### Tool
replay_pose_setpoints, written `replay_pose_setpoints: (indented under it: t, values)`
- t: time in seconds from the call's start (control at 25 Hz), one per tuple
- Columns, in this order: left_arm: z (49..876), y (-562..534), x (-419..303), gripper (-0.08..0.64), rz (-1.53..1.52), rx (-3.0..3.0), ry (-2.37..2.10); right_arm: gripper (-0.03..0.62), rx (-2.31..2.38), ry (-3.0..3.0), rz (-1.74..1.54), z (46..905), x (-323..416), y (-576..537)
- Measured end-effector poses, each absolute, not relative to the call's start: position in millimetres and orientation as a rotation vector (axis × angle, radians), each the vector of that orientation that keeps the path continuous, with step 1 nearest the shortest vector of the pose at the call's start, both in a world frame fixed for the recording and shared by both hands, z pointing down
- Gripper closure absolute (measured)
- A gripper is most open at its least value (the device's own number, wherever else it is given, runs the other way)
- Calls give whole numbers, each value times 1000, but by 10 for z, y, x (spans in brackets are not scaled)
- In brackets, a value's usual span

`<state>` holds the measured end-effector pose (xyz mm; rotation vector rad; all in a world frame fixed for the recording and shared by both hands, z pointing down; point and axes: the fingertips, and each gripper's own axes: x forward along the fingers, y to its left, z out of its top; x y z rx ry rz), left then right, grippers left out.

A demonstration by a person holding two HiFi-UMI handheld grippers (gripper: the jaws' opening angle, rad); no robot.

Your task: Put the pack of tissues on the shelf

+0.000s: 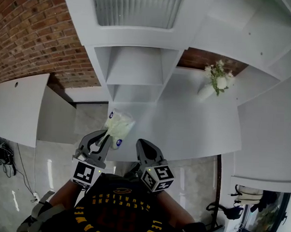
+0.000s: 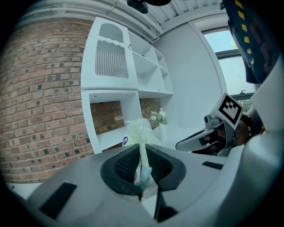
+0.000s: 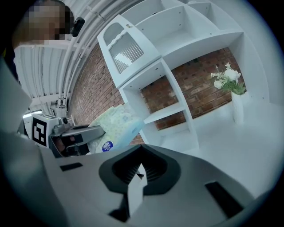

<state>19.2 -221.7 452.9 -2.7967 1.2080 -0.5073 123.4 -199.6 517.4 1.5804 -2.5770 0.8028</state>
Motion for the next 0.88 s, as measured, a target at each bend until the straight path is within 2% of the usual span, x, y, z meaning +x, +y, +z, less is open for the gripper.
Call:
replay_pose_setpoints:
  t: [0.44,0.88]
  values:
    - [4246,-2589,237,528,-409,-2829,1082,584,1794,-2509,639,4828,1372,-2365]
    - [4127,-3167,195,528,-385,-2864,881,585,2061,-2348,657,4849,1475,-2616]
